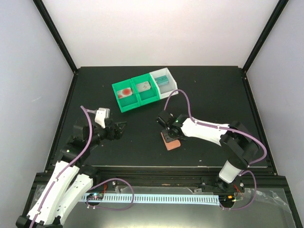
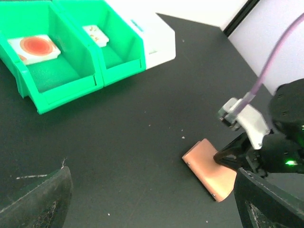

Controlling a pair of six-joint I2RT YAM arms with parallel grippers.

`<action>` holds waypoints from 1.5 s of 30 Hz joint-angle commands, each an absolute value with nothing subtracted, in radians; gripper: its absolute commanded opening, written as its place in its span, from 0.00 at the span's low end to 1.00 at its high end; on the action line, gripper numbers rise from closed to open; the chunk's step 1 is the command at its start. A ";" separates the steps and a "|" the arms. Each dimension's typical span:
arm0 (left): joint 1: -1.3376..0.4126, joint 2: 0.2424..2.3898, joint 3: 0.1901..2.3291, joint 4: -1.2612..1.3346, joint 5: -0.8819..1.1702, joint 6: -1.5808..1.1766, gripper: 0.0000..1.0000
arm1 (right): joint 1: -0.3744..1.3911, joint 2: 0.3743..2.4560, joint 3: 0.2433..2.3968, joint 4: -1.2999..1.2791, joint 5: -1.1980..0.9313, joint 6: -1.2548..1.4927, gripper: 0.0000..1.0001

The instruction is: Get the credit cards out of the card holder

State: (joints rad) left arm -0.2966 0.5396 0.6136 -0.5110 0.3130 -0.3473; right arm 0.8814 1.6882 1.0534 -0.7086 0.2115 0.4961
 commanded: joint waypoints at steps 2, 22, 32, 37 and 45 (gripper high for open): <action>-0.319 0.629 0.664 -0.564 0.330 -0.361 0.93 | 0.890 1.577 1.019 -0.630 0.155 0.496 0.01; -0.419 0.758 0.349 0.039 0.724 -0.842 0.86 | 0.900 1.315 0.877 -0.147 -0.224 0.749 0.01; -0.453 0.843 0.293 0.298 0.754 -0.959 0.79 | 0.912 1.318 0.830 0.005 -0.315 0.851 0.01; -0.456 0.870 0.297 0.270 0.715 -0.927 0.51 | 0.919 1.311 0.799 0.036 -0.317 0.864 0.01; -0.456 0.931 0.326 0.175 0.753 -0.812 0.02 | 0.918 1.250 0.748 -0.074 -0.200 0.782 0.01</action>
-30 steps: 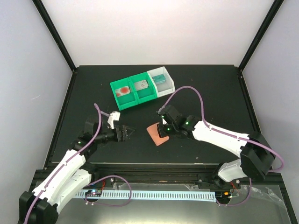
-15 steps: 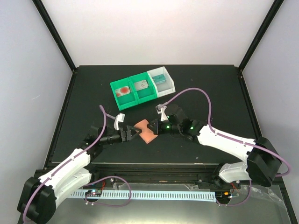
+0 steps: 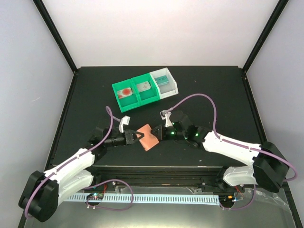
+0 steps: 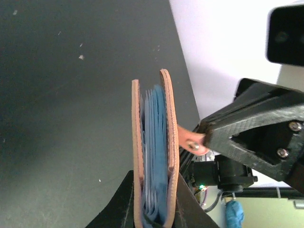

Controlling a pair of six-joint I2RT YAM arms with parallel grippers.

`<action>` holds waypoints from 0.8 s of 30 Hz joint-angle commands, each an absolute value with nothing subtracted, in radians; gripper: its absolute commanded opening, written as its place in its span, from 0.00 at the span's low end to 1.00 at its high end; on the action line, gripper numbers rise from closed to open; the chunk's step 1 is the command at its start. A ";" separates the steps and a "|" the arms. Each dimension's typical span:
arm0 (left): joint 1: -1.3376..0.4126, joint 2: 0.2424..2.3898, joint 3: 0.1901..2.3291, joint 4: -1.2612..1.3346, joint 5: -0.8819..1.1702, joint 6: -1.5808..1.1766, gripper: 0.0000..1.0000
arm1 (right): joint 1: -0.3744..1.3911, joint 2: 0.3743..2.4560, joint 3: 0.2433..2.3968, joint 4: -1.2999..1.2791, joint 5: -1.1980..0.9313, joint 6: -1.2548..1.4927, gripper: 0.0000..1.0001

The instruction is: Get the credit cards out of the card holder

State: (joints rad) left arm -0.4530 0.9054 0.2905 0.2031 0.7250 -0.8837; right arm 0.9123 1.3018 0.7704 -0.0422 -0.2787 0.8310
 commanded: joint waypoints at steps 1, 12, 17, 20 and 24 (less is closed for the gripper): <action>-0.456 0.942 0.331 0.156 0.756 -0.796 0.02 | 0.916 1.243 0.743 -0.090 -0.177 0.773 0.01; -0.457 1.115 0.394 0.073 0.752 -0.669 0.09 | 0.913 1.234 0.712 -0.140 -0.066 0.734 0.01; -0.457 1.200 0.455 0.027 0.749 -0.648 0.37 | 0.911 1.237 0.687 -0.135 -0.055 0.721 0.01; -0.456 1.211 0.493 -0.040 0.704 -0.615 0.52 | 0.907 1.235 0.674 -0.126 -0.035 0.713 0.01; -0.457 1.176 0.517 -0.129 0.621 -0.582 0.63 | 0.902 1.241 0.671 -0.135 -0.036 0.725 0.01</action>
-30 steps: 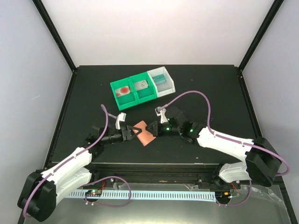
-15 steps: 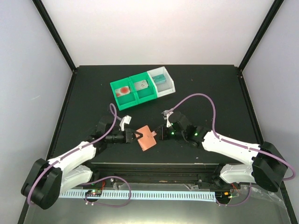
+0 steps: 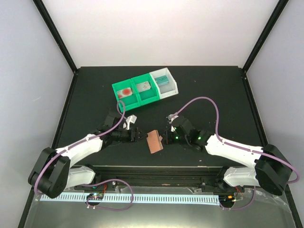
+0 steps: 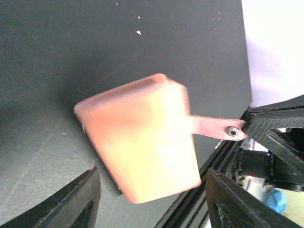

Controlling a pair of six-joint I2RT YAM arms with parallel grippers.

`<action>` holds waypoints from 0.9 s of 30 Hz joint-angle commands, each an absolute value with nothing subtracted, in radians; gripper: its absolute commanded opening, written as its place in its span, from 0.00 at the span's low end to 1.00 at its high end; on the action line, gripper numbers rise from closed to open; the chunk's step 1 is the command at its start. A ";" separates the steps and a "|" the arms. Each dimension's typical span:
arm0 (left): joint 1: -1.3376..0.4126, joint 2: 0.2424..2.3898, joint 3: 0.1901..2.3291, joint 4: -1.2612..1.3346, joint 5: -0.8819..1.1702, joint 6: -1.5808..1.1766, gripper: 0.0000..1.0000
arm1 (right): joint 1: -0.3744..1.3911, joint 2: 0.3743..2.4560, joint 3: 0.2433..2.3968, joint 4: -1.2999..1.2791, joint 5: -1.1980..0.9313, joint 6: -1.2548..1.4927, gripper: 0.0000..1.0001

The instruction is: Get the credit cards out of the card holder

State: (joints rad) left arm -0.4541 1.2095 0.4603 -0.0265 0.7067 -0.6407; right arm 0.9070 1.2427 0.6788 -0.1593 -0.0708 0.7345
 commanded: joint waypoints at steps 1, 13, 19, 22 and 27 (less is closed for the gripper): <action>-0.456 1.165 0.515 -0.141 0.611 -0.578 0.64 | 0.902 1.238 0.666 -0.127 -0.041 0.734 0.01; -0.457 1.072 0.442 -0.076 0.722 -0.606 0.71 | 0.901 1.233 0.615 0.131 -0.229 0.870 0.01; -0.457 1.078 0.433 -0.083 0.710 -0.581 0.73 | 0.901 1.280 0.617 0.204 -0.276 0.897 0.01; -0.456 1.101 0.428 -0.095 0.686 -0.560 0.73 | 0.900 1.280 0.617 0.147 -0.231 0.879 0.01; -0.457 1.109 0.427 -0.138 0.621 -0.526 0.71 | 0.901 1.244 0.575 0.020 -0.125 0.838 0.01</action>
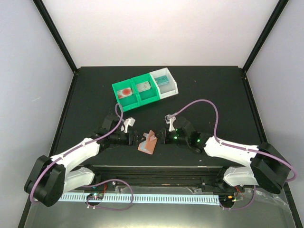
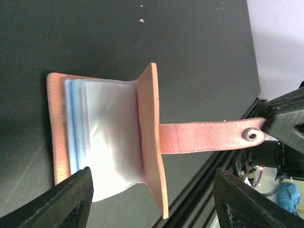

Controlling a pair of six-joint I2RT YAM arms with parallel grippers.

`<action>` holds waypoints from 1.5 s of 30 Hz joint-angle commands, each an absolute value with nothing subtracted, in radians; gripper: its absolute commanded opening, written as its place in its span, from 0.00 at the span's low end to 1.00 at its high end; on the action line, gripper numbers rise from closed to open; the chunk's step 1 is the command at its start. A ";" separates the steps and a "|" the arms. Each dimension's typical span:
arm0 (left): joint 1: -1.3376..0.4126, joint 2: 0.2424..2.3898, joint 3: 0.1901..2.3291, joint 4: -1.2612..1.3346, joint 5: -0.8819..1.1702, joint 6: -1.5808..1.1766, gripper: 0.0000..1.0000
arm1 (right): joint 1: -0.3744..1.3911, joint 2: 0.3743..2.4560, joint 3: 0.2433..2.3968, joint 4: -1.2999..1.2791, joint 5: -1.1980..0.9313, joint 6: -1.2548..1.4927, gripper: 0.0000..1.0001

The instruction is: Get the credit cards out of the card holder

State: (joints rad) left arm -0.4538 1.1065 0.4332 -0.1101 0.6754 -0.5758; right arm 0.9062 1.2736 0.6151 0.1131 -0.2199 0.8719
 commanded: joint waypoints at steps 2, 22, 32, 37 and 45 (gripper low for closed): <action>-0.457 1.103 0.423 -0.147 0.600 -0.521 0.70 | 0.900 1.219 0.554 -0.038 -0.058 0.826 0.01; -0.459 1.247 0.393 -0.029 0.589 -0.540 0.63 | 0.891 1.259 0.383 -0.105 0.148 0.921 0.01; -0.462 1.366 0.372 0.091 0.648 -0.607 0.60 | 0.890 1.256 0.405 -0.096 0.134 0.907 0.01; -0.467 1.393 0.358 0.198 0.735 -0.680 0.54 | 0.890 1.242 0.417 -0.099 0.124 0.896 0.01; -0.479 1.394 0.363 0.284 0.798 -0.741 0.44 | 0.891 1.145 0.499 -0.259 0.127 0.871 0.29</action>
State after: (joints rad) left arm -0.4633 1.3899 0.3553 0.1944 0.7338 -0.7029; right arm 0.8951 1.2263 0.4450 -0.1814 0.1127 0.8867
